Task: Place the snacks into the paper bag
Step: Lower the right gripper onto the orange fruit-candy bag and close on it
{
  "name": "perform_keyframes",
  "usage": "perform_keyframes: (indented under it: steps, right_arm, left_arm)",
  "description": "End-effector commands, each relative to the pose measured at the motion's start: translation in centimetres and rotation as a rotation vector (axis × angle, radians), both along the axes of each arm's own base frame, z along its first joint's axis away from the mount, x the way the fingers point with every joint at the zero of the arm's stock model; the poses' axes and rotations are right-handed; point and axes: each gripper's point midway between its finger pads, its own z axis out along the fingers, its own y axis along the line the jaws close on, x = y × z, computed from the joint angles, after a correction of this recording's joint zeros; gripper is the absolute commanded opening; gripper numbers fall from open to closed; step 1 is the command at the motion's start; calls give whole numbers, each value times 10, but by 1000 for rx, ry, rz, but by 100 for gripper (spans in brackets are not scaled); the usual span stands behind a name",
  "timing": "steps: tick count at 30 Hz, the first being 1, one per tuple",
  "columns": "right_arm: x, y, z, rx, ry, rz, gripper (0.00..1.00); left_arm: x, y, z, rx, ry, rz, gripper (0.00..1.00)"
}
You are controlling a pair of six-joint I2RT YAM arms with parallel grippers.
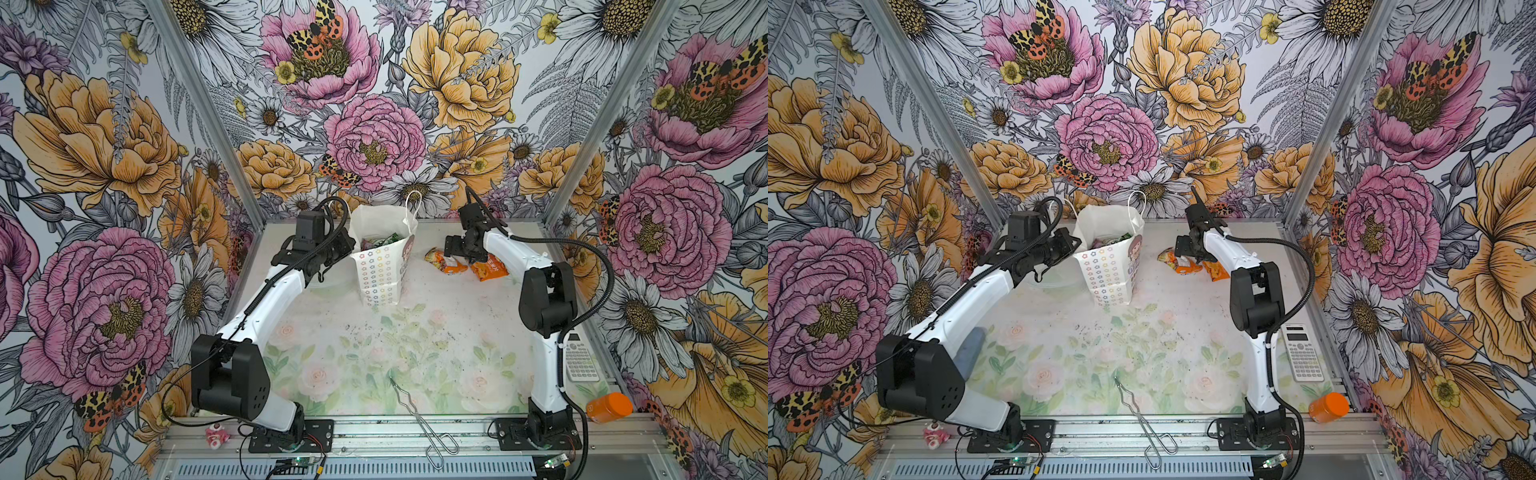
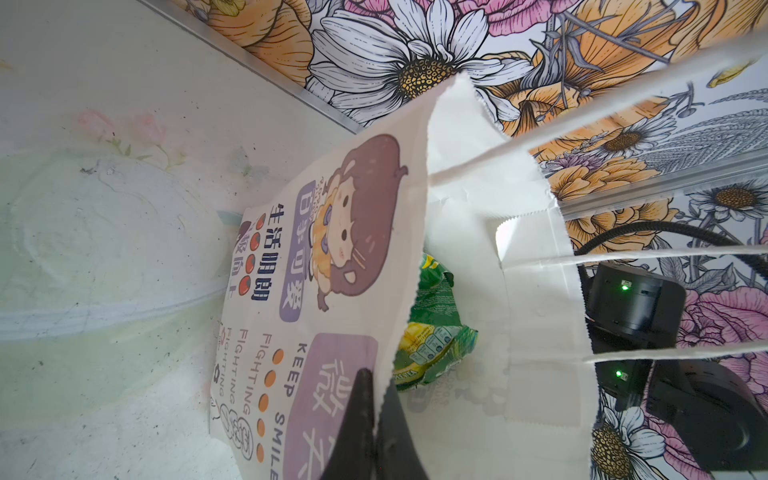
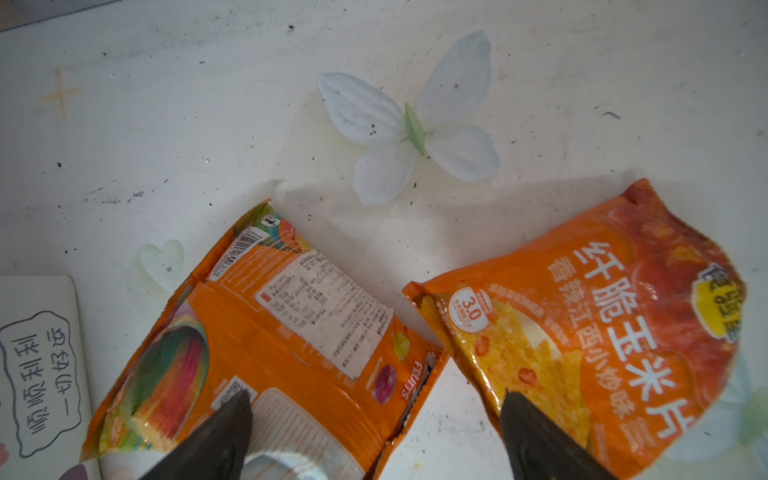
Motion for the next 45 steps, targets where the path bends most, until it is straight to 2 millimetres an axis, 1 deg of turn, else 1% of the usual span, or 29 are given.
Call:
perform_keyframes:
  steps: [1, 11, 22, 34, 45]
  right_arm:
    - [0, -7, -8, -34, 19, 3, 95]
    - [-15, -5, -23, -45, 68, 26, 93]
    - [-25, 2, -28, -72, 92, 74, 92]
    - [-27, 8, -40, -89, 117, 94, 92]
    - [-30, 9, -50, -101, 140, 103, 92]
  left_arm:
    - [3, 4, 9, -12, -28, 15, 0]
    - [4, 2, 8, -12, -25, 11, 0]
    - [3, 3, 7, -11, -24, 12, 0]
    - [1, 5, 7, -9, -25, 17, 0]
    - [1, 5, 7, -10, -23, 17, 0]
